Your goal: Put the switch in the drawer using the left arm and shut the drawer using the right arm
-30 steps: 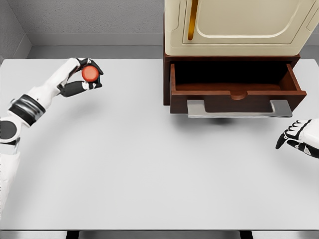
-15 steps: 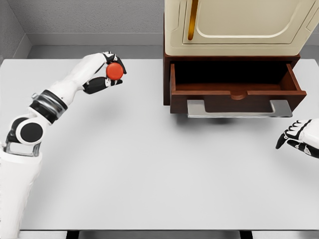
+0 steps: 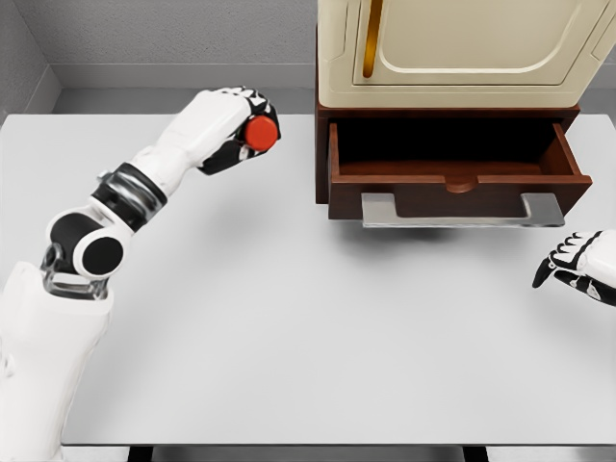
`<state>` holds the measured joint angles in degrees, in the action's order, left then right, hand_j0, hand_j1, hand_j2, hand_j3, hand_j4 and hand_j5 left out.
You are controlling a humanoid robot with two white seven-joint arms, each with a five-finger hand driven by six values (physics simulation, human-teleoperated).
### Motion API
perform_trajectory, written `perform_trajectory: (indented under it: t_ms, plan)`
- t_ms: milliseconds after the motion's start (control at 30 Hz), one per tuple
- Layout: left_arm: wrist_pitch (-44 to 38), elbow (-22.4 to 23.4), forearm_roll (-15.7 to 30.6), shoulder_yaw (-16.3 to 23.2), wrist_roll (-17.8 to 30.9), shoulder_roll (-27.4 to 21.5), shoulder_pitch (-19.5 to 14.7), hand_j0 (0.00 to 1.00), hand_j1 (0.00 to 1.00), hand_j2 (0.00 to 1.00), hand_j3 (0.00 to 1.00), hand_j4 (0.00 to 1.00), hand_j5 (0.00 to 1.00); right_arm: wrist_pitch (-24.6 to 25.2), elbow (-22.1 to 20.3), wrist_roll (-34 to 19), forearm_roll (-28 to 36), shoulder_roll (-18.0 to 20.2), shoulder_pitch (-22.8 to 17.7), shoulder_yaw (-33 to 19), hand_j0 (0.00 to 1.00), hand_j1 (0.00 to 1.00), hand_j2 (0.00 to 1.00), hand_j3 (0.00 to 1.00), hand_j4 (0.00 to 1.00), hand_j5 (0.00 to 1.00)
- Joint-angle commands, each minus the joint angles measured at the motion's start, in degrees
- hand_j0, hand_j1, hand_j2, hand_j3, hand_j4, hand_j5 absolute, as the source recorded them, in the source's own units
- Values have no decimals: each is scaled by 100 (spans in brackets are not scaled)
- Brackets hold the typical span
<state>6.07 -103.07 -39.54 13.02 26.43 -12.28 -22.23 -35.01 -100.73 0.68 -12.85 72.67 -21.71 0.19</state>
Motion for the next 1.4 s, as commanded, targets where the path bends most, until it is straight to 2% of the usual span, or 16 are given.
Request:
perform_trajectory:
  t_ms: [0,300,500,667,733,833,1033,1233,1367]
  plan:
    - [26,-12,-88,183,3,-2,-9,33,33,33,33,33,33,1,-8,2,37,11,0,-1,45,45,45,45,45,45]
    - [290,-12,-229,667,3,6,-255,31,31,31,31,31,31,1,1,2,37,11,0,-1,45,45,45,45,45,45]
    - [281,-12,-677,834,3,270,-404,30,30,30,30,30,30,1,1,2,37,11,0,-1,45,45,45,45,45,45]
    - [281,-12,-712,913,3,296,-545,30,30,30,30,30,30,1,1,2,37,11,0,-1,45,45,45,45,45,45]
    - [272,-3,-879,931,3,393,-563,30,30,30,30,30,30,1,-8,2,37,11,0,-1,45,45,45,45,45,45]
    - [246,6,-1020,1141,3,481,-650,30,30,30,30,30,30,1,1,2,37,11,0,-1,45,45,45,45,45,45]
    - [228,182,-1266,1282,3,736,-826,30,30,30,30,30,30,1,1,2,37,11,0,-1,45,45,45,45,45,45]
    - [211,612,-1398,1379,3,973,-1055,30,30,30,30,30,30,1,1,2,37,11,0,-1,45,45,45,45,45,45]
    - [211,656,-1565,1467,3,1131,-1116,30,30,30,30,30,30,1,1,2,37,11,0,-1,46,46,46,46,46,46]
